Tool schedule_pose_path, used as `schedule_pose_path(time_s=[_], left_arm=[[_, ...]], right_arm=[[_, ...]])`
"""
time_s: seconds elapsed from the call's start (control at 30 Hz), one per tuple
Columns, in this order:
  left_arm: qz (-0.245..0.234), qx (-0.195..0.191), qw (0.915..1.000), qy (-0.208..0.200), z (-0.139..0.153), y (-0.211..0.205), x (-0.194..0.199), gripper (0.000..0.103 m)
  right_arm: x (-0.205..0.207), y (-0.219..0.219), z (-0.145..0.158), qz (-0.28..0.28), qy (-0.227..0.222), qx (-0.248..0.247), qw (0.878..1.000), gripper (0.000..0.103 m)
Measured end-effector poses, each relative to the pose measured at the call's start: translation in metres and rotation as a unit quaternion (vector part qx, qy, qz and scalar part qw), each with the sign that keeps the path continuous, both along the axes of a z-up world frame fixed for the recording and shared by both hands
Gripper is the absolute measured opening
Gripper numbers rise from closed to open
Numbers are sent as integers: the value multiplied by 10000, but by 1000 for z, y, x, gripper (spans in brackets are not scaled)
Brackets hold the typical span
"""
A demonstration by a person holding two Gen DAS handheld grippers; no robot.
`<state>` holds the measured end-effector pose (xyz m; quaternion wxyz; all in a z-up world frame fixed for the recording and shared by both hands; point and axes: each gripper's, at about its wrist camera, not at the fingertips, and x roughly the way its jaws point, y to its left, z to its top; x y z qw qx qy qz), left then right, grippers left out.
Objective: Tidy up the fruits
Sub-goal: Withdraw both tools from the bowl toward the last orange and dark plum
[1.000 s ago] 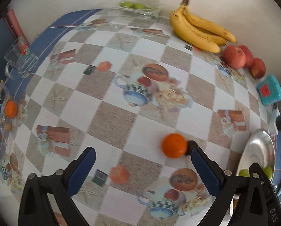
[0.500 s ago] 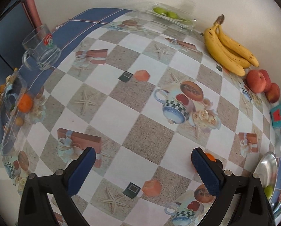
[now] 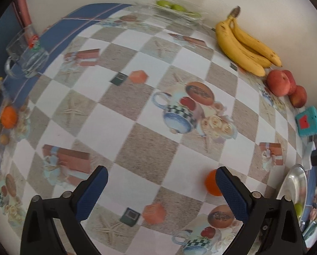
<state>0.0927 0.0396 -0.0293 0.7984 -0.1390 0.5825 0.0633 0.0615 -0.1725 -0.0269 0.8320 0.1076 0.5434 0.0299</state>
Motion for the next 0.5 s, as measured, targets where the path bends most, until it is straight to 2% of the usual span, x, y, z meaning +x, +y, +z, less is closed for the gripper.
schedule_pose_path(time_s=[0.07, 0.17, 0.37, 0.5], left_arm=[[-4, -222, 9997, -32, -3, -3, 1, 100], [-145, -296, 9994, -42, -7, -10, 3, 92], [-422, -520, 9977, -80, -12, -25, 8, 80], [-620, -699, 9955, -130, -12, -36, 9, 68]], right_arm=[[0, 1, -1, 17, 15, -6, 10000, 85], [1, 1, -3, 19, 39, -18, 10000, 85], [2, 0, -5, -2, 75, -26, 10000, 85], [2, 0, -6, 4, 88, -48, 9999, 85]])
